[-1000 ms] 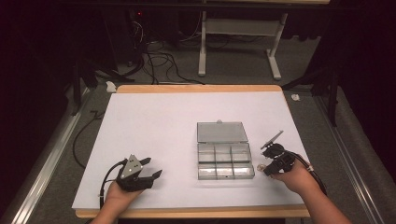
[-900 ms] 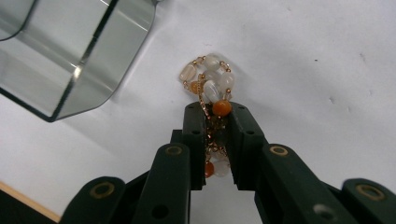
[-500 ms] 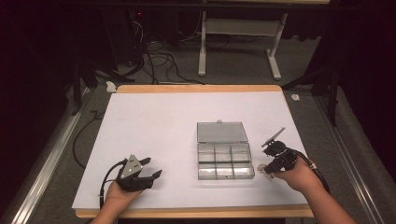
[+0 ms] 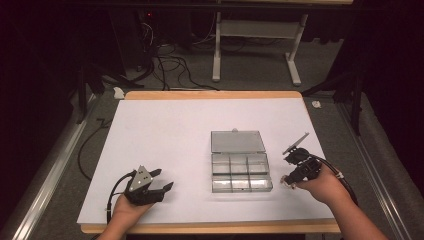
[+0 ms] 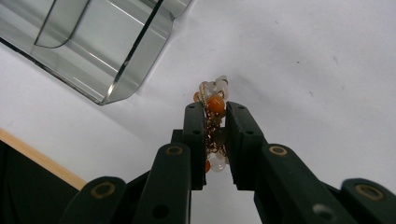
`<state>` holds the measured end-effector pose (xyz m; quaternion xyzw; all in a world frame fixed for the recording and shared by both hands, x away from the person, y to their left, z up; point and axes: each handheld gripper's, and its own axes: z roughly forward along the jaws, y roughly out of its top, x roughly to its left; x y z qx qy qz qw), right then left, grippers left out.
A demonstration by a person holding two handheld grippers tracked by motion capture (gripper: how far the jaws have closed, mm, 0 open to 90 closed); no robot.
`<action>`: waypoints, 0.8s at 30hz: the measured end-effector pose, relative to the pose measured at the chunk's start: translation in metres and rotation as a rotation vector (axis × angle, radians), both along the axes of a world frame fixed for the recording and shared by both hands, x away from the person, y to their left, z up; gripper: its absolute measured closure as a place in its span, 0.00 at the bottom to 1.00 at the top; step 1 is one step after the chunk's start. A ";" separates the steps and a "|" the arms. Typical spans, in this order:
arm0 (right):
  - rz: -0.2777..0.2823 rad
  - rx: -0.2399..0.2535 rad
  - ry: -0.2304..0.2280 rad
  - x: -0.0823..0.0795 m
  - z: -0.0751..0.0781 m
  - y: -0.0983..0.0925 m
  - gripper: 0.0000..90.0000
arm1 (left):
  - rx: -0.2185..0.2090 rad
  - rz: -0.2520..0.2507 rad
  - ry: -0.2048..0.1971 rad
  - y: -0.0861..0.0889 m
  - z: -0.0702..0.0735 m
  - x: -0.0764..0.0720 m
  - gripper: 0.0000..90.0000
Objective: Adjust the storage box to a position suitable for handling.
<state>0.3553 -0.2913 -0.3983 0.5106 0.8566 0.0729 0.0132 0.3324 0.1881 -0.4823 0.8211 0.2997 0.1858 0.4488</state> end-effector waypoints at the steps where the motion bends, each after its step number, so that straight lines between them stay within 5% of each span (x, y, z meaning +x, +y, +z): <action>1: -0.001 -0.004 -0.001 0.000 0.001 0.000 0.89 | 0.000 0.000 0.000 0.000 0.000 0.000 0.39; 24: 0.035 0.010 -0.010 0.007 0.035 0.007 0.89 | -0.004 0.001 0.000 0.000 0.000 0.000 0.39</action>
